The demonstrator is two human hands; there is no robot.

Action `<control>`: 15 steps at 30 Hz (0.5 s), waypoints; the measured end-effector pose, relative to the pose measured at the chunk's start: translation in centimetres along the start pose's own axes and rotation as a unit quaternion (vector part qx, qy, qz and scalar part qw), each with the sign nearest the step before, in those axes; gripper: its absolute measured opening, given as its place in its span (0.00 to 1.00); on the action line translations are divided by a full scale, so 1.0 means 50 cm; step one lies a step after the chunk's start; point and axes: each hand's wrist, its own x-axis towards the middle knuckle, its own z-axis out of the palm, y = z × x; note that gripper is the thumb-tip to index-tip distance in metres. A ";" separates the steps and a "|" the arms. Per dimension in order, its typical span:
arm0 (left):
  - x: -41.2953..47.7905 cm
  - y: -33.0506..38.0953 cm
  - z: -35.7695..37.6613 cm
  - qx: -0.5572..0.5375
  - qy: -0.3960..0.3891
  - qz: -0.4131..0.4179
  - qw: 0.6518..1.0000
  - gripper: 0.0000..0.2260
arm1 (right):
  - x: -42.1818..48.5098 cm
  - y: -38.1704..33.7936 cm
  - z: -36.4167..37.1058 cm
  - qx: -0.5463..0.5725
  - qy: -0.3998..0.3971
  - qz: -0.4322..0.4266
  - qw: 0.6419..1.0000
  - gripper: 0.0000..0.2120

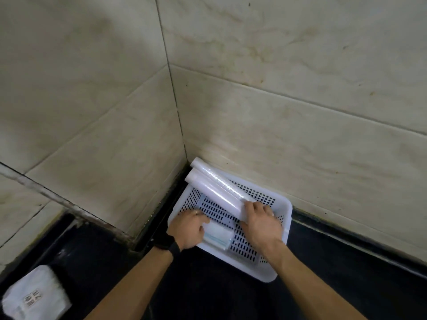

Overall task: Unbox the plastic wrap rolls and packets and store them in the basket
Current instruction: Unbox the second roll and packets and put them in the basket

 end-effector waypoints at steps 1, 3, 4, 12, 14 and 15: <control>0.002 0.003 0.001 -0.008 0.000 -0.011 1.000 0.17 | 0.007 -0.005 -0.001 -0.022 -0.005 -0.005 1.000 0.29; 0.008 0.006 0.001 -0.010 -0.004 -0.022 1.000 0.17 | 0.019 -0.007 -0.005 -0.037 -0.010 -0.016 0.999 0.29; 0.013 0.007 0.000 -0.012 -0.008 -0.021 1.000 0.17 | 0.020 -0.004 -0.011 -0.021 -0.018 -0.021 0.999 0.29; 0.084 0.066 -0.050 -0.284 0.040 -0.120 0.950 0.19 | -0.051 0.070 -0.098 0.253 0.044 0.004 0.966 0.30; 0.123 0.092 -0.060 -0.483 0.027 -0.203 0.852 0.23 | -0.063 0.082 -0.121 0.294 0.085 0.016 0.952 0.30; 0.146 0.099 -0.056 -0.546 0.027 -0.236 0.803 0.30 | -0.066 0.085 -0.129 0.305 0.096 0.017 0.947 0.30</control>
